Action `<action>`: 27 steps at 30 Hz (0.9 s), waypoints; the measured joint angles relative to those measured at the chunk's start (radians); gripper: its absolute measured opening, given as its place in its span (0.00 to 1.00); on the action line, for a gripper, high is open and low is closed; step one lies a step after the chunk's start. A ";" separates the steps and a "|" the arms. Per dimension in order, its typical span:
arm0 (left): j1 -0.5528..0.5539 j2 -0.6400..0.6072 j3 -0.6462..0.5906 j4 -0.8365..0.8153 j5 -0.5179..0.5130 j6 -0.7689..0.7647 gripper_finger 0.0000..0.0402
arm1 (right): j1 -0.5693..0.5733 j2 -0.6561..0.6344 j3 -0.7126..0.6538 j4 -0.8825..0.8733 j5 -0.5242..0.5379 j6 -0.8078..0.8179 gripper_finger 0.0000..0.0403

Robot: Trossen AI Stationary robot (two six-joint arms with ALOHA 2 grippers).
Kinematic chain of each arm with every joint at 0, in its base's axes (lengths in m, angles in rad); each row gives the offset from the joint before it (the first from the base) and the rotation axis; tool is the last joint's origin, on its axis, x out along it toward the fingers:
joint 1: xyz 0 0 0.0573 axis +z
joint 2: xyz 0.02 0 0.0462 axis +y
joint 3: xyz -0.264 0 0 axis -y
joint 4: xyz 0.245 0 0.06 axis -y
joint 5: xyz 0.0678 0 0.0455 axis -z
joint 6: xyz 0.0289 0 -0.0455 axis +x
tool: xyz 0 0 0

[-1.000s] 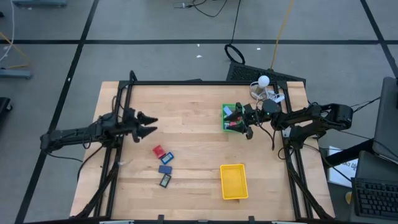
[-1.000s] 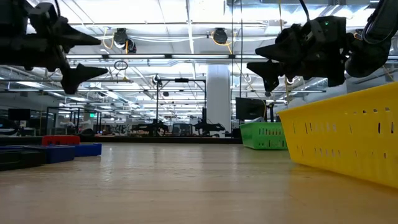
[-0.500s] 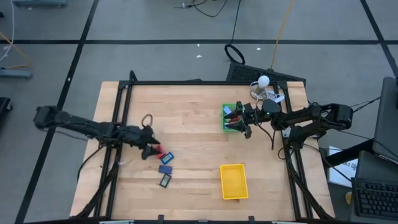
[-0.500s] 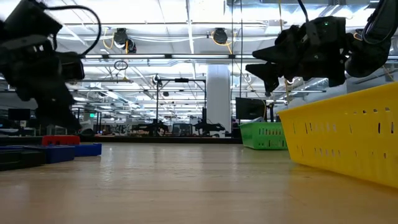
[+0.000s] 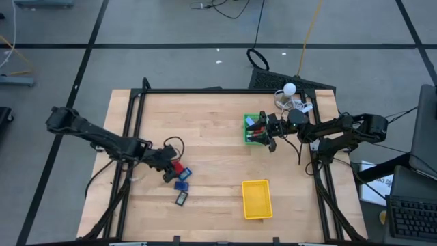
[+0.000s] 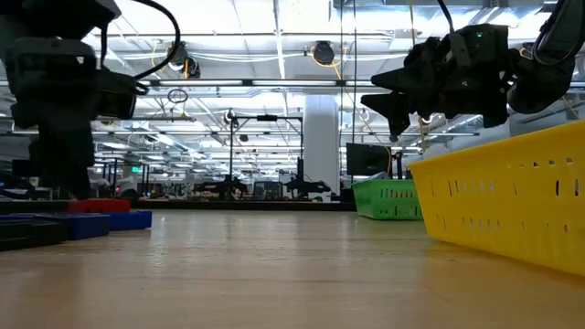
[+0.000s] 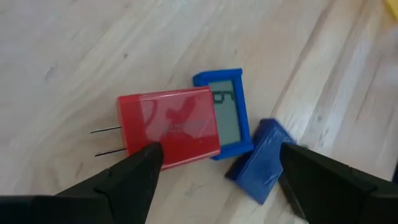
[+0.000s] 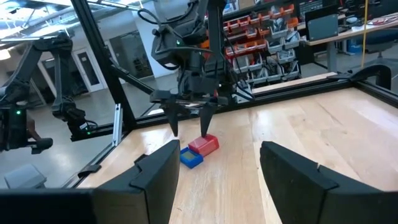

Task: Pick & Place Office items
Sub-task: Put the red charger adapter into the green bin

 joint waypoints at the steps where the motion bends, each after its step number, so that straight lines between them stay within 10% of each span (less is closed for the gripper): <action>1: 0.006 0.008 0.000 0.007 0.000 -0.018 0.83 | 0.000 0.000 0.000 0.000 0.000 0.000 0.52; 19: 0.233 0.030 0.039 -0.011 -0.320 0.353 0.83 | 0.000 0.000 0.000 0.000 0.000 -0.008 0.52; 27: 0.286 0.054 0.208 -0.215 -0.357 0.205 0.83 | 0.000 0.000 0.000 0.000 0.003 -0.002 0.52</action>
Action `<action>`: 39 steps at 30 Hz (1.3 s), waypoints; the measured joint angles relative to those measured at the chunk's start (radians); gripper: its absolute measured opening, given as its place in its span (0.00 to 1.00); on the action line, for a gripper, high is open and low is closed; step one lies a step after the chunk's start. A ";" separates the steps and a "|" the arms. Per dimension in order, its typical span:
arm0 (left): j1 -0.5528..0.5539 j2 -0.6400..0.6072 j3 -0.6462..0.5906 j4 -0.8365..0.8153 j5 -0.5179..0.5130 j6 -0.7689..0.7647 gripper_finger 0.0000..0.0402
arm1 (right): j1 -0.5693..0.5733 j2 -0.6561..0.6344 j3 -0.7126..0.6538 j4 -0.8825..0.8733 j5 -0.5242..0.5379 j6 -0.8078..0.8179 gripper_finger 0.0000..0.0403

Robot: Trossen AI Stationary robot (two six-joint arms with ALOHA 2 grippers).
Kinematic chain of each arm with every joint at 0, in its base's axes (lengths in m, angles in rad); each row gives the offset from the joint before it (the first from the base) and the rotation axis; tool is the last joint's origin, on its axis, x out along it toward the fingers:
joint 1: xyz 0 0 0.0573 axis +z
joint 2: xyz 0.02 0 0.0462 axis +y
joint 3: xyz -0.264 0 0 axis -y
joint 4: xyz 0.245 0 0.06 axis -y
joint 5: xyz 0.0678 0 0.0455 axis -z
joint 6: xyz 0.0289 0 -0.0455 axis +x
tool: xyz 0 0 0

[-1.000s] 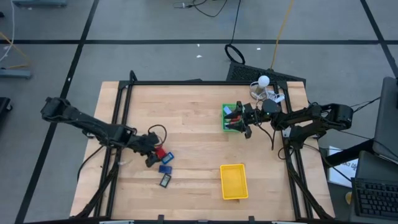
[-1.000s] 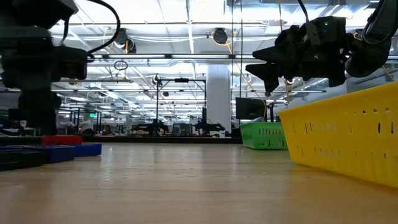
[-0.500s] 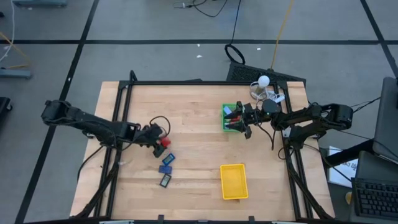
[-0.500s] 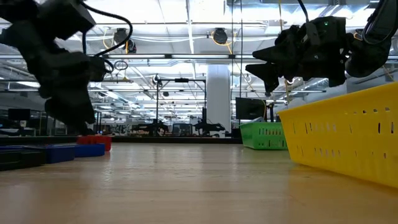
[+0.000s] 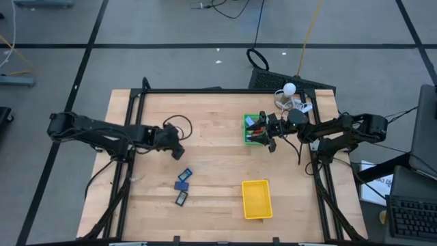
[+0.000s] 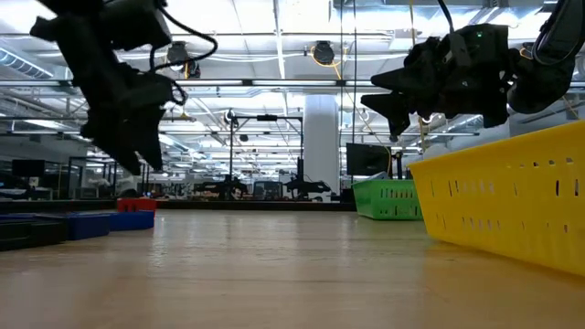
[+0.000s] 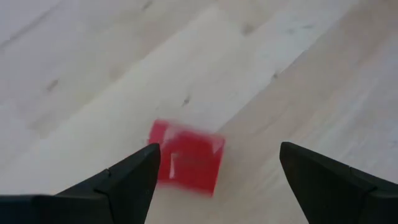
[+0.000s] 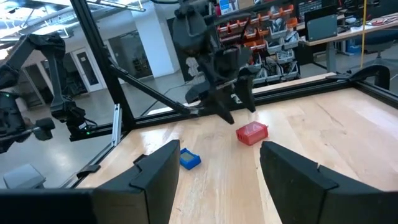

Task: Pick & Place Office items
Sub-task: Put the red charger adapter into the green bin

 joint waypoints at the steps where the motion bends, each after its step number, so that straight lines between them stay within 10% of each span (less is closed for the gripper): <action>1: 0.000 0.004 0.024 -0.044 -0.006 -0.041 0.83 | 0.000 0.000 0.000 0.000 0.001 -0.001 0.52; 14: 0.004 0.039 0.060 -0.452 0.007 -0.632 0.83 | 0.000 0.000 0.000 -0.004 -0.001 -0.010 0.52; 39: 0.097 0.226 0.037 -0.311 -0.100 -0.473 0.83 | 0.000 0.000 0.000 -0.006 -0.003 0.001 0.52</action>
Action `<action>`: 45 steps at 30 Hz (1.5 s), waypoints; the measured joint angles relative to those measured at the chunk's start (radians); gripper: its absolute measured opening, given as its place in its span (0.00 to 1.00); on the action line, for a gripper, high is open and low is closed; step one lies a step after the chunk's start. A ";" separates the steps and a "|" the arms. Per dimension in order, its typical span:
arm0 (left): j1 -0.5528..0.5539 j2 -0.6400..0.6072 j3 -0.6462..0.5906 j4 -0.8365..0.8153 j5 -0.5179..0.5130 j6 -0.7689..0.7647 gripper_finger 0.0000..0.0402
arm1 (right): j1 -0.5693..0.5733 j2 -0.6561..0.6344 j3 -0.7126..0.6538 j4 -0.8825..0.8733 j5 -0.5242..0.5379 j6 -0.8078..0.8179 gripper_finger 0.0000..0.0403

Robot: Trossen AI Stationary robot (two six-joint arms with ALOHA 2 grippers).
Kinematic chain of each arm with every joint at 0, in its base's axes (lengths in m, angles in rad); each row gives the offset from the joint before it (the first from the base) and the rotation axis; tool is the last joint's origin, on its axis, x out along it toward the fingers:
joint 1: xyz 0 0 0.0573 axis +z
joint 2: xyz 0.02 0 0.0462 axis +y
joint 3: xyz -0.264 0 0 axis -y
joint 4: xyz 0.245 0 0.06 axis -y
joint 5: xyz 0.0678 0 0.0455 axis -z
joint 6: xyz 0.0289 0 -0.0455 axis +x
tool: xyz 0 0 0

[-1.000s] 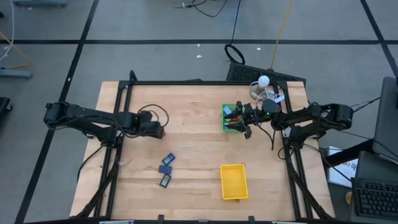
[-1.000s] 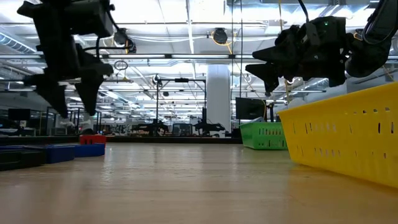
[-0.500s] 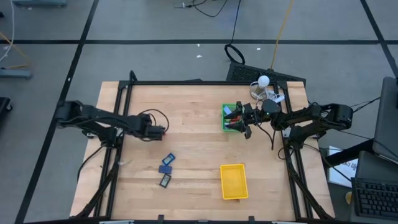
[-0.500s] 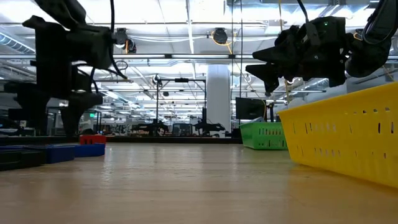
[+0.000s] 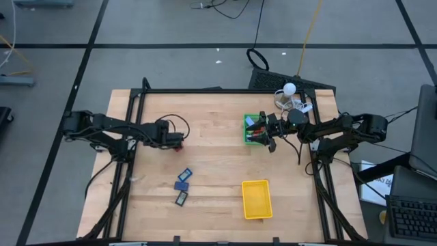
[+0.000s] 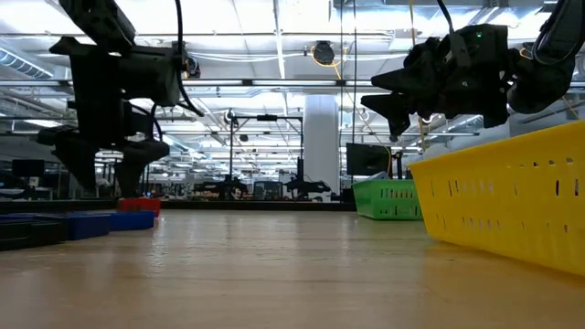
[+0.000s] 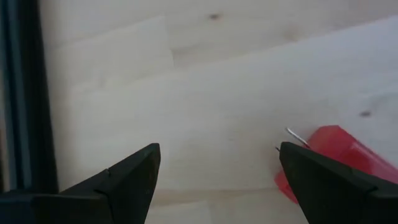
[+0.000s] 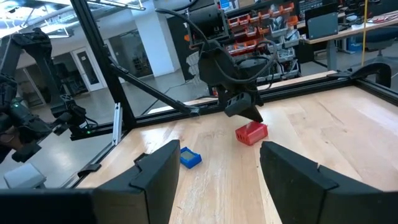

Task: Pick & Place Office items
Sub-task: Put the red charger adapter into the green bin

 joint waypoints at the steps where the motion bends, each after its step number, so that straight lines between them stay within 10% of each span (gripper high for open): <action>1: 0.001 0.001 0.000 -0.006 0.007 0.004 0.83 | 0.000 0.000 0.000 0.000 0.000 0.000 0.52; 18: 0.007 0.001 0.001 -0.048 -0.191 0.106 0.83 | 0.000 0.000 0.000 0.000 0.000 -0.008 0.52; 27: 0.026 0.000 0.024 0.143 0.084 0.378 0.83 | 0.000 0.000 0.000 0.000 0.000 0.000 0.52; 35: -0.014 0.000 0.025 0.187 0.087 0.375 0.83 | 0.000 0.000 0.000 -0.001 0.000 -0.005 0.52; 45: -0.062 0.000 0.025 0.364 0.234 0.745 0.83 | 0.000 0.000 0.000 -0.012 0.000 -0.008 0.52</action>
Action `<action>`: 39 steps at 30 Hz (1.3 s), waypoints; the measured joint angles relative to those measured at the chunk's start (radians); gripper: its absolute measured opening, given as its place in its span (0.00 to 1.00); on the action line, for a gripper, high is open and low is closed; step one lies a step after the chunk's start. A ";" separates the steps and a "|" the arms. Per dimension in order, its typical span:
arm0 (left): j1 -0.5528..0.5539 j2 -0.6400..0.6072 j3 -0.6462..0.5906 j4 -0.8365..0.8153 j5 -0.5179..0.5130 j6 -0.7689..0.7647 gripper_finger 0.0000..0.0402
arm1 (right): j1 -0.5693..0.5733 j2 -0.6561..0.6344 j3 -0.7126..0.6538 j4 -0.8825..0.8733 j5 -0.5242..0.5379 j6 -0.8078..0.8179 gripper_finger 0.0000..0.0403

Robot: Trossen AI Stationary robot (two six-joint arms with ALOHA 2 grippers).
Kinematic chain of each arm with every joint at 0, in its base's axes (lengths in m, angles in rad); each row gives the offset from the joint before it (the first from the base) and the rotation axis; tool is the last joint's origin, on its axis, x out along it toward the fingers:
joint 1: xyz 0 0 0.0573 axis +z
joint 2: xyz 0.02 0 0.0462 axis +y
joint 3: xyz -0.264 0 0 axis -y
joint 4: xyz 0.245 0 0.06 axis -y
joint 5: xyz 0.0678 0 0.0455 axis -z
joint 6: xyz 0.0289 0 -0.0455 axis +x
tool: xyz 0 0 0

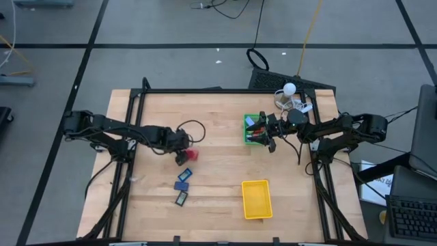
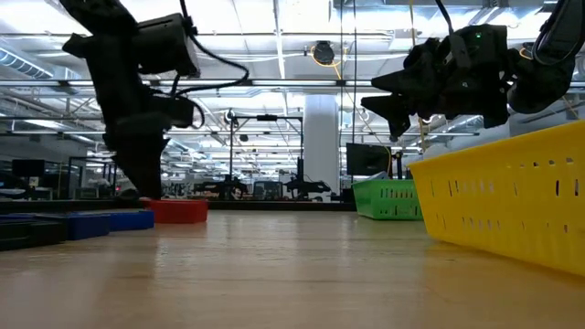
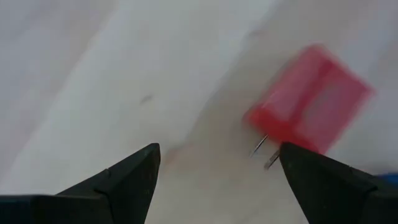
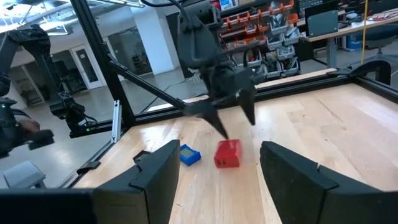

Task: Pick & Place Office items
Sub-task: Put the red charger adapter into the green bin

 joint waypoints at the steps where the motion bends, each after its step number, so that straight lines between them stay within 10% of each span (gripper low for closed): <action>1: 0.000 0.000 0.000 0.025 0.023 0.015 0.83 | 0.000 0.000 0.000 0.000 0.000 0.000 0.52; 9: -0.017 0.000 0.000 0.152 0.177 0.229 0.83 | 0.000 0.000 0.000 0.000 0.002 0.000 0.52; 16: -0.056 0.020 -0.013 0.206 0.092 0.516 0.83 | 0.000 0.000 0.000 0.000 0.003 0.000 0.52; 39: -0.060 0.209 -0.023 0.359 0.096 0.503 0.83 | 0.037 0.000 0.000 -0.037 0.150 -0.043 0.52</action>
